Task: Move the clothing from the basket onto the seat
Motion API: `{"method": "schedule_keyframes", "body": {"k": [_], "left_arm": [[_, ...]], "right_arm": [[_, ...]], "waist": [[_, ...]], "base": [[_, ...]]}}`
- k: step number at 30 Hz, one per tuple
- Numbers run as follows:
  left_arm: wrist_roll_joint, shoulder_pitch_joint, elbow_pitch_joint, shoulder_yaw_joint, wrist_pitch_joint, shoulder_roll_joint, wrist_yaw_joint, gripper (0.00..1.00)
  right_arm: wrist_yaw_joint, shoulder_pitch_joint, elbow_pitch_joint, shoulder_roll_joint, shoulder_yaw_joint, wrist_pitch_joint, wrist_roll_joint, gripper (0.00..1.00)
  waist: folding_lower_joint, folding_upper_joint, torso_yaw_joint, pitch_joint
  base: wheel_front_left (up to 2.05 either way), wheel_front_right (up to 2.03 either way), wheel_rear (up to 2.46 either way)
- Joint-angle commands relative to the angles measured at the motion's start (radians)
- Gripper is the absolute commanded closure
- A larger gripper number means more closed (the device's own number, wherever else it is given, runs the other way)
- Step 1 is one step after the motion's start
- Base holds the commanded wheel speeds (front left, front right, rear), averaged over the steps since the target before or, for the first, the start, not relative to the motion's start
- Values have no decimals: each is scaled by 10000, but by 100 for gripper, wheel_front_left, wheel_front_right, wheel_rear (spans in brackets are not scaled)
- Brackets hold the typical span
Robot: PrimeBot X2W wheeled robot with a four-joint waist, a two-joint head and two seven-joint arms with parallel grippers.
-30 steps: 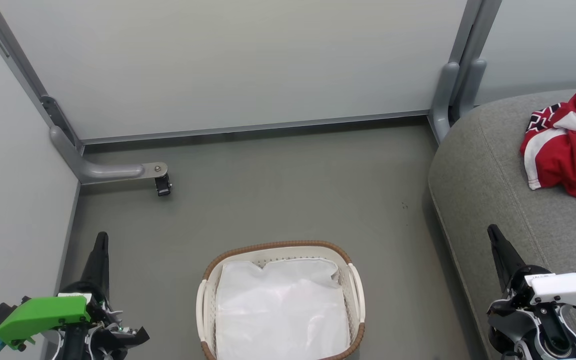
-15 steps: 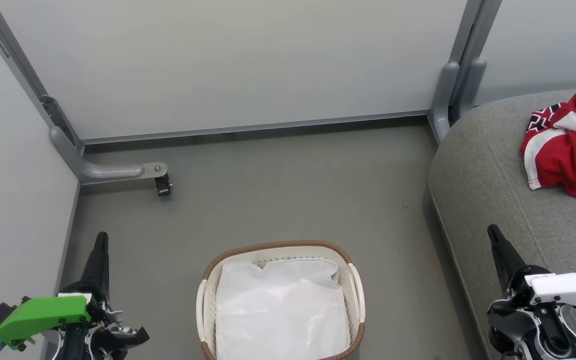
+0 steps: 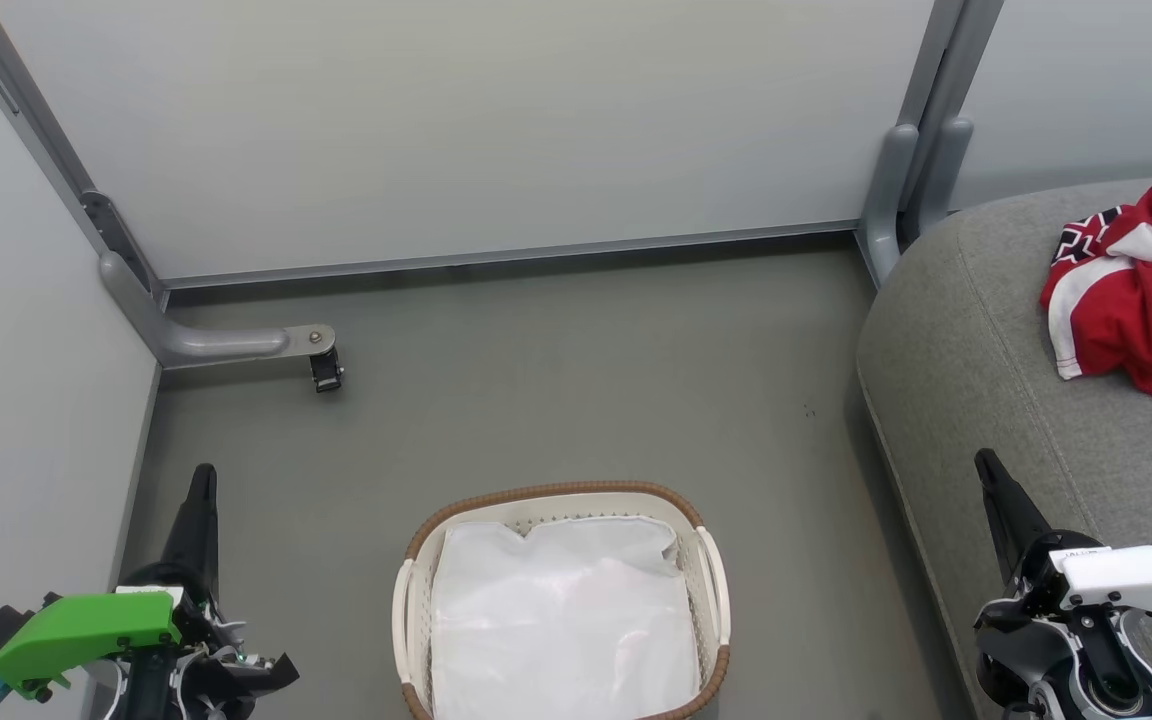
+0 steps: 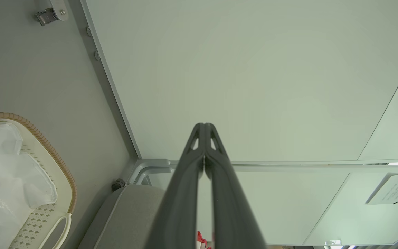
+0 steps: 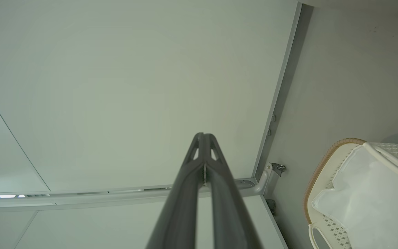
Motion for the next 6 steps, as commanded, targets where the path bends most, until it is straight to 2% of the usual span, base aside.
{"method": "schedule_keyframes", "body": {"k": [1, 6], "left_arm": [[-35, -101, -18, 17, 27, 3, -44, 100], [-35, -101, -19, 17, 27, 3, -44, 100]], "right_arm": [[-3, -76, -38, -34, -21, 38, -6, 100], [-3, -76, -38, -34, -21, 38, -7, 100]], "waist": [[0, 0, 0, 0], [0, 0, 0, 0]], "base": [[0, 0, 0], [0, 0, 0]]}}
